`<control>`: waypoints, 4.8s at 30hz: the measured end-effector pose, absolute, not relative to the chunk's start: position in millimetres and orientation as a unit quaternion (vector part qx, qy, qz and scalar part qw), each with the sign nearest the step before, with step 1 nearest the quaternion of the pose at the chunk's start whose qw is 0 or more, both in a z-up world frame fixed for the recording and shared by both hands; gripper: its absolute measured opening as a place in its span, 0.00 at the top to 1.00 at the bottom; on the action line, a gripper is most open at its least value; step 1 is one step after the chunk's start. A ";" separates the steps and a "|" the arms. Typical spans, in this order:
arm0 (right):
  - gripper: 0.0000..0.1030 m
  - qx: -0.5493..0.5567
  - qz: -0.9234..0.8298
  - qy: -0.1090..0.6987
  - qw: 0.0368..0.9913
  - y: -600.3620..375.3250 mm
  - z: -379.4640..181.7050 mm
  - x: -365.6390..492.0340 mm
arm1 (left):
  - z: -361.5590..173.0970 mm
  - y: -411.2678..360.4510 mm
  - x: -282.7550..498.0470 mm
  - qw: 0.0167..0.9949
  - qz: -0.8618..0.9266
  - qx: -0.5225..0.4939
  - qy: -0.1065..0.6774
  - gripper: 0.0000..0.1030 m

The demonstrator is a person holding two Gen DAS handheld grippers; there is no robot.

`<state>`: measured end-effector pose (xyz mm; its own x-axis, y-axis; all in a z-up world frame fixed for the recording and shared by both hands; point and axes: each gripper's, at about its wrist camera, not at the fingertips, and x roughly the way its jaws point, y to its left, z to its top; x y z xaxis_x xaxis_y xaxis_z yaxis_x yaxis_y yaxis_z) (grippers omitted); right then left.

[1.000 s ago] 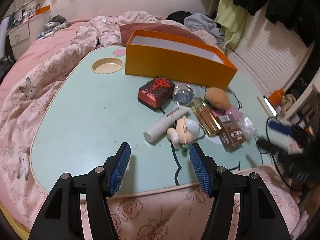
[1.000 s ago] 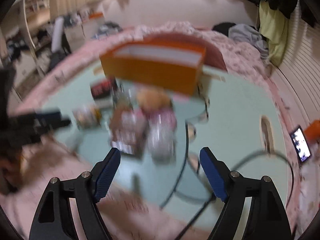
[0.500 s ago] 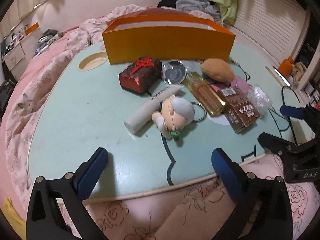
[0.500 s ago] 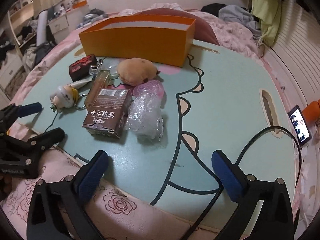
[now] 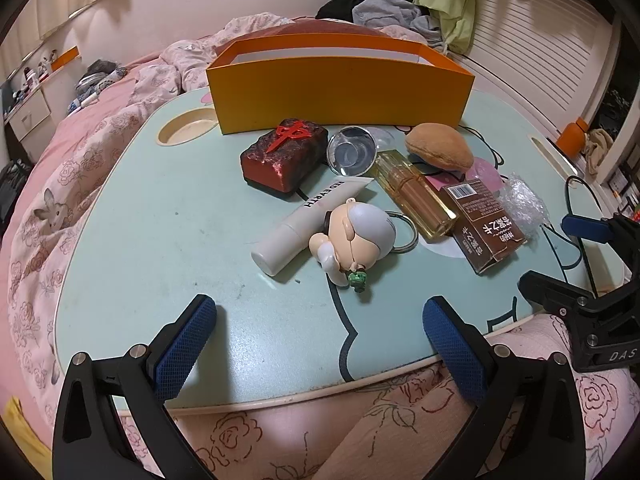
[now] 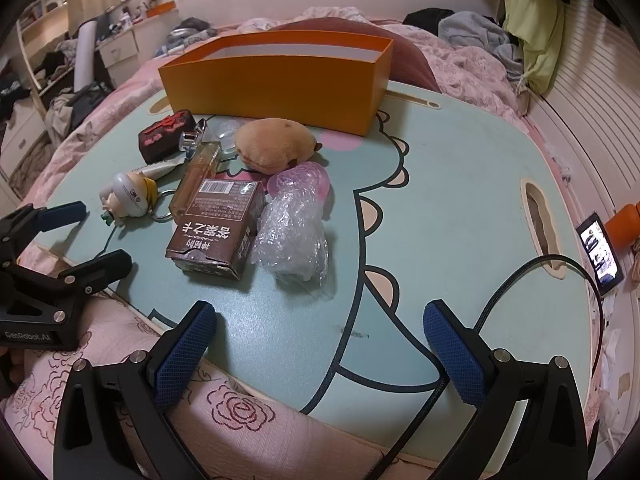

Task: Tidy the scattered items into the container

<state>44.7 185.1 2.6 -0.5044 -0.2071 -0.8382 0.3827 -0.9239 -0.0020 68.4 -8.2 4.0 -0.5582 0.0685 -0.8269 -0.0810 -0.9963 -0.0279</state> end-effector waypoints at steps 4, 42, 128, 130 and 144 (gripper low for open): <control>0.00 0.468 -0.862 0.094 0.171 184.5 2.8 43.9 | 3.8 -8.6 68.1 0.042 0.883 -0.468 0.006 0.00; 0.00 0.469 -0.860 0.098 0.177 183.9 2.7 42.6 | 3.7 -8.0 68.5 0.042 0.882 -0.469 0.006 0.00; 0.69 0.347 -0.888 -0.075 0.292 214.2 80.6 9.9 | 23.4 12.3 12.7 0.142 0.896 -0.419 -0.025 0.66; 0.69 0.347 -0.888 -0.075 0.292 213.9 80.4 9.8 | 23.6 11.5 12.1 0.144 0.895 -0.421 -0.028 0.66; 0.69 0.316 -0.908 -0.049 0.271 185.3 113.0 -41.3 | 114.3 -10.0 -21.5 0.157 0.928 -0.335 -0.045 0.66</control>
